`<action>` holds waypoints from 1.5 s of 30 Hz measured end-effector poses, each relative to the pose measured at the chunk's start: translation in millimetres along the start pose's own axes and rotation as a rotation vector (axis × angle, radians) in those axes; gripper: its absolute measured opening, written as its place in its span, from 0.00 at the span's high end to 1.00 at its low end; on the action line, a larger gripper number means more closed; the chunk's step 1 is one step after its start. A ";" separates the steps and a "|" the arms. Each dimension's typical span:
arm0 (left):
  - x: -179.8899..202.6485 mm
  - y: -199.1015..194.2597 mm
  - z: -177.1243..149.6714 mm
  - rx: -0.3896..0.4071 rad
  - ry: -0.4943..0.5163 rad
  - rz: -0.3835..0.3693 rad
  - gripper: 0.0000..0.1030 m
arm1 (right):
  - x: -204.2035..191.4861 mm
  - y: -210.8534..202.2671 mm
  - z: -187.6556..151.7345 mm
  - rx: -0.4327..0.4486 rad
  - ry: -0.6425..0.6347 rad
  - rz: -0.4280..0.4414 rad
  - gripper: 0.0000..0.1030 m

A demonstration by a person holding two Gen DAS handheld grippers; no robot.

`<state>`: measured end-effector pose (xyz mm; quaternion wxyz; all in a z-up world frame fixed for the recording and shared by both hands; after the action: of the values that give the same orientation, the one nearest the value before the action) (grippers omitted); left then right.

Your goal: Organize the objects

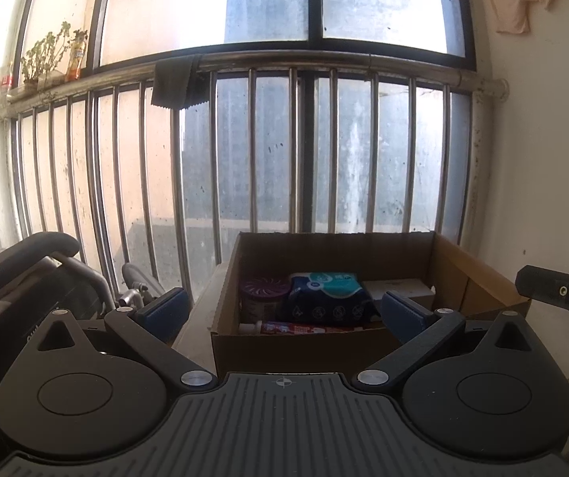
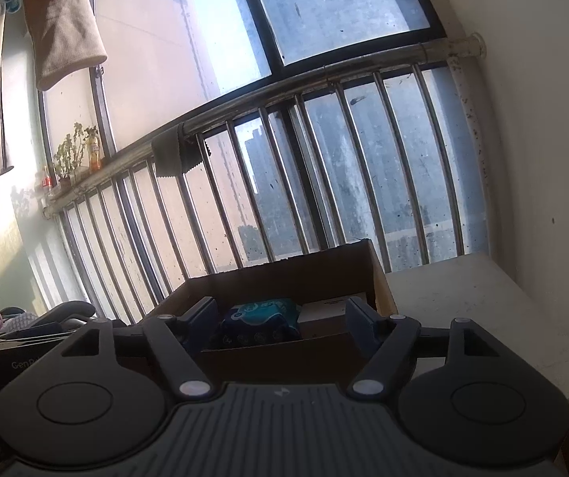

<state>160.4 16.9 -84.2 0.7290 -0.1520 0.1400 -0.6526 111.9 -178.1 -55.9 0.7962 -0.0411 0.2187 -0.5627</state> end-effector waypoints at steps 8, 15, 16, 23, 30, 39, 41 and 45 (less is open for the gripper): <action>-3.3 5.5 -6.5 -0.027 -0.005 0.004 0.00 | 1.0 2.2 -3.7 -0.009 -0.044 -0.084 0.08; -3.7 6.8 -7.7 -0.052 0.030 0.052 0.00 | 1.2 7.8 -3.9 -0.011 -0.047 -0.096 0.01; -2.4 8.0 -8.3 -0.055 0.036 0.048 0.00 | 1.4 8.9 -4.4 -0.014 -0.049 -0.101 0.01; -1.8 15.0 -12.2 -0.060 0.031 0.042 0.00 | 4.8 13.0 -6.8 -0.024 -0.049 -0.120 0.00; -3.0 19.3 -15.3 -0.064 0.018 0.032 0.00 | 7.0 15.1 -8.0 -0.029 -0.054 -0.128 0.00; 0.3 23.6 -17.9 -0.071 0.031 0.032 0.00 | 3.0 13.4 -5.6 -0.015 -0.068 -0.121 0.00; 1.0 23.6 -18.0 -0.068 0.048 0.062 0.00 | 2.5 12.4 -5.0 -0.012 -0.070 -0.123 0.00; 4.8 24.5 -18.6 -0.054 0.115 0.136 0.00 | 3.7 12.2 -3.4 -0.009 -0.069 -0.133 0.00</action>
<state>175.7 13.9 -111.2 0.7581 -0.1241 0.2093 -0.6050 122.3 -176.4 -63.8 0.7640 -0.0783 0.1906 -0.6115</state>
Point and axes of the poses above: each gripper's, at about its wrist camera, not at the fingertips, and y roughly the way its jaws point, x to its right, z to its top, the point moved 8 cm from there along y, roughly the way its jaws point, and after that the axes turned 7 degrees about -x, right-handed, at the moved point
